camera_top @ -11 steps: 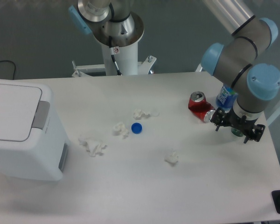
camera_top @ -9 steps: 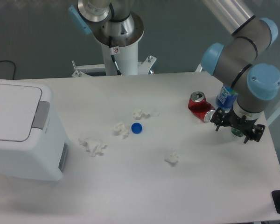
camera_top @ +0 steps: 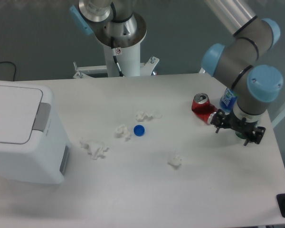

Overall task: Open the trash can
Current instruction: 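Lift the gripper from beside the red can and move toward the bin, then move the gripper over the trash bin lid edge and lower it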

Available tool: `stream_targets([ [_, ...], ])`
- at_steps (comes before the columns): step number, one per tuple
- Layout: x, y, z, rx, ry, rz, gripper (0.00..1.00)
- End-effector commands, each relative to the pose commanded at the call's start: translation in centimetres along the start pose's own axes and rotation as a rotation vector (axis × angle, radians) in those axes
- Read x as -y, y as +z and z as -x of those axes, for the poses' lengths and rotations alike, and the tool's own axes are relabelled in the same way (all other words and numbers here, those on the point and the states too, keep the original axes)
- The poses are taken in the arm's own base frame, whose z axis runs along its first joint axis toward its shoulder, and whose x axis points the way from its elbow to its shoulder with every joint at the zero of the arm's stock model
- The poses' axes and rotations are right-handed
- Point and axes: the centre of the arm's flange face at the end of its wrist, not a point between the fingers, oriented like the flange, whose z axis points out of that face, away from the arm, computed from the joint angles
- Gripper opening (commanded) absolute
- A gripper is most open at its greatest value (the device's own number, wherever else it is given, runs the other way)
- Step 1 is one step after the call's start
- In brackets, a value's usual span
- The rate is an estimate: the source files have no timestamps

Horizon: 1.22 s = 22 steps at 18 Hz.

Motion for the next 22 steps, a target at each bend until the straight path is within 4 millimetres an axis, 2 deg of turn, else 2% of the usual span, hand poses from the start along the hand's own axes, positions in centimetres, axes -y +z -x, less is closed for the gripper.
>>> stream_targets([
  [1,-0.1,-0.7,-0.9,0.006,-0.034,-0.001,1.0],
  [4,0.2,-1.1,-3.3,0.0,-0.057,0.006,1.0],
  [10,4.1,-3.7,-7.5,0.025,-0.148,-0.022,1.0],
  [11,4.6,-4.8,-8.2,0.035,-0.166,-0.038,1.0],
  [15,5.8,-7.3,-10.3,0.018,-0.224,-0.117,0.99],
  [19,7.1,-11.2,-14.1,-0.009,-0.238,-0.199,0.86],
  [22,8.0,-13.3,-17.0,-0.04,-0.272,-0.221,0.78],
])
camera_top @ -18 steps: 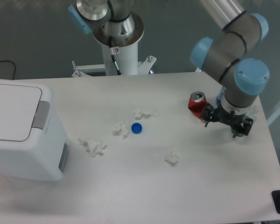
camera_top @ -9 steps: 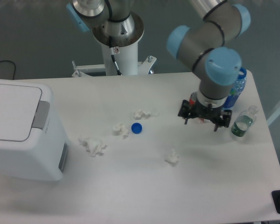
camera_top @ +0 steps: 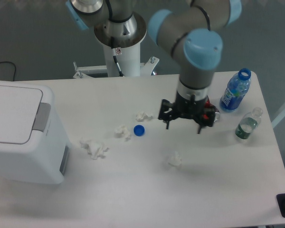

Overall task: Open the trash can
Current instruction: 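Move the gripper over the trash bin lid edge and lower it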

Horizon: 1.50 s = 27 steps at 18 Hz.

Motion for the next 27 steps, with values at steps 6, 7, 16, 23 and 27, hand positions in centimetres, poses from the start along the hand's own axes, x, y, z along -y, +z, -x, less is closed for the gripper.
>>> stream_targets([
  [6,0.3,-2.0,-3.6,-0.077,-0.064,-0.034,0.55],
  [7,0.6,-2.3,-4.1,-0.091,-0.078,-0.049,0.5],
  [16,1.8,-4.6,-9.2,-0.198,-0.089,-0.129,0.06],
  [23,3.8,-4.6,-11.7,-0.282,-0.111,-0.156,0.0],
  [27,5.7,-5.2,-14.5,-0.321,-0.121,-0.166,0.0],
])
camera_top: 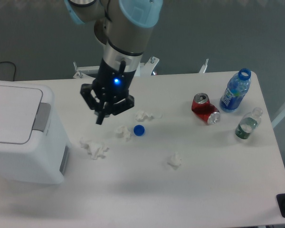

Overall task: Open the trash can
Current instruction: 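Move the gripper over the trash bin lid edge and lower it, then hook the lid edge with the gripper and pull it open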

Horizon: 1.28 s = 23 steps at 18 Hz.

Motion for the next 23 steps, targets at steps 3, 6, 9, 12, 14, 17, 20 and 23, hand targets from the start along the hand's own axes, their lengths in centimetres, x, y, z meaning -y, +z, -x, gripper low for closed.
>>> stream_targets([
  [3,0.3,0.3,-1.6,-0.02,-0.007,-0.002,0.0],
  [6,0.2,0.7,-3.1,-0.05,-0.001,0.004,0.0],
  [9,-0.1,1.2,-4.7,-0.06,-0.001,0.014,0.0],
  [12,-0.3,1.6,-5.7,-0.067,0.002,0.021,0.0],
  [14,-0.6,2.1,-6.5,-0.072,0.007,0.034,0.01],
  [17,-0.9,2.5,-6.7,-0.076,0.006,0.045,0.01],
  [20,-1.0,2.5,-6.6,-0.076,0.001,0.051,0.01],
  [23,-1.1,2.7,-6.7,-0.078,-0.001,0.058,0.01],
])
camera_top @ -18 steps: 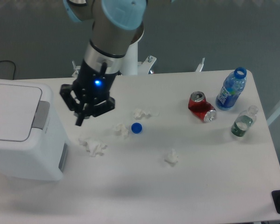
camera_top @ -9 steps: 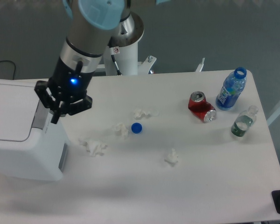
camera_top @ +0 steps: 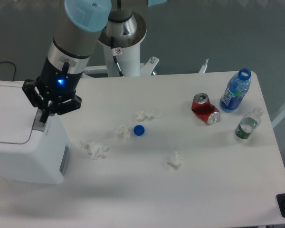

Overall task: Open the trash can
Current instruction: 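Hook the lid edge with the gripper and pull it open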

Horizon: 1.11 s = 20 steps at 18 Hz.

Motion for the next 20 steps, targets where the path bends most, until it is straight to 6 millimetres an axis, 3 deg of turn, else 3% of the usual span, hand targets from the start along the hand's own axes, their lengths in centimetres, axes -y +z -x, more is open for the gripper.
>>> stream_targets([
  [20,-0.8,0.16,-0.05,-0.001,-0.005,0.011,0.01],
])
